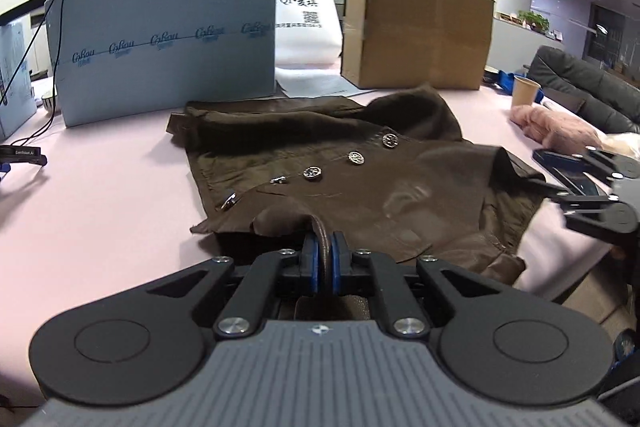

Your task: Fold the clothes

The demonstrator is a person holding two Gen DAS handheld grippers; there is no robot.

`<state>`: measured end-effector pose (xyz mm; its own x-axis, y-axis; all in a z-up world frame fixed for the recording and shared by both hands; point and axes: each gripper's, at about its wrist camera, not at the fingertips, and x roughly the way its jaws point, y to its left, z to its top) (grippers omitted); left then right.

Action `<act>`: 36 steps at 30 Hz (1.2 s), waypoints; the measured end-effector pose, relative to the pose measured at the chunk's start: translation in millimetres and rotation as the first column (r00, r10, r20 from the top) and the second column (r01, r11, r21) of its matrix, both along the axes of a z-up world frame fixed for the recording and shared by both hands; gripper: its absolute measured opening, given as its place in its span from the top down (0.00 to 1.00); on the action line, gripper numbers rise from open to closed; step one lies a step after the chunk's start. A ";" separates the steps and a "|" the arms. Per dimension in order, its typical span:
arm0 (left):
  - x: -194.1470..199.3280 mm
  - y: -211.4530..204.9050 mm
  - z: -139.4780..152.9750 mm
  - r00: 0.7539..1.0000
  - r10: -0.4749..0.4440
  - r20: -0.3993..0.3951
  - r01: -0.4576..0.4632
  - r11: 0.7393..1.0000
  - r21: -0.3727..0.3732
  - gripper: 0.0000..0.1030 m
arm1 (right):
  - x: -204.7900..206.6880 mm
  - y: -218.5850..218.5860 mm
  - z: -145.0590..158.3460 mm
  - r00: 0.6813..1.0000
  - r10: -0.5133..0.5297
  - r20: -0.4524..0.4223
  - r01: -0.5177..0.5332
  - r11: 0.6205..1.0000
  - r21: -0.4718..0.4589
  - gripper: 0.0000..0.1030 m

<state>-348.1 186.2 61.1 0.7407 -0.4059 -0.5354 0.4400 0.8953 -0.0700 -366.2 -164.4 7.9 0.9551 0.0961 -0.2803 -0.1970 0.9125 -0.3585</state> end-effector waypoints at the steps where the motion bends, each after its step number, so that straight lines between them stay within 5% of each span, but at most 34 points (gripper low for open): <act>1: -2.1 -0.3 -1.7 1.000 -0.003 -0.007 0.003 1.000 -0.002 0.94 | 4.6 5.2 -3.2 1.000 -0.007 -0.002 0.007 1.000 -0.012 0.56; 6: -12.3 -1.4 -10.0 0.999 -0.016 -0.036 0.016 1.000 -0.012 0.94 | 24.2 19.3 -17.2 0.995 -0.090 0.052 0.096 0.984 -0.148 0.59; 7: -14.0 -0.8 -11.9 0.999 -0.016 -0.038 0.016 1.000 -0.013 0.94 | 28.4 19.8 -19.1 0.995 -0.096 0.041 0.101 0.983 -0.151 0.64; 9: -17.3 1.9 -15.4 0.999 -0.008 -0.037 0.008 1.000 -0.018 0.94 | 35.3 18.1 -21.1 0.994 -0.110 0.024 0.112 0.985 -0.133 0.92; 12: -22.1 6.2 -20.4 0.999 0.005 -0.033 -0.006 1.000 -0.030 0.94 | 32.7 12.6 -20.0 0.991 -0.131 0.034 0.133 0.986 -0.096 0.96; 30: -62.4 16.6 -22.8 0.997 -0.028 0.075 0.035 0.995 -0.089 0.94 | -95.5 -7.0 5.2 0.943 -0.256 0.215 0.261 0.965 0.007 0.99; 36: -61.0 18.4 -37.9 0.999 -0.035 0.012 0.035 0.999 -0.001 0.91 | -105.2 -13.4 -4.0 0.955 -0.266 0.130 0.266 0.964 0.022 0.99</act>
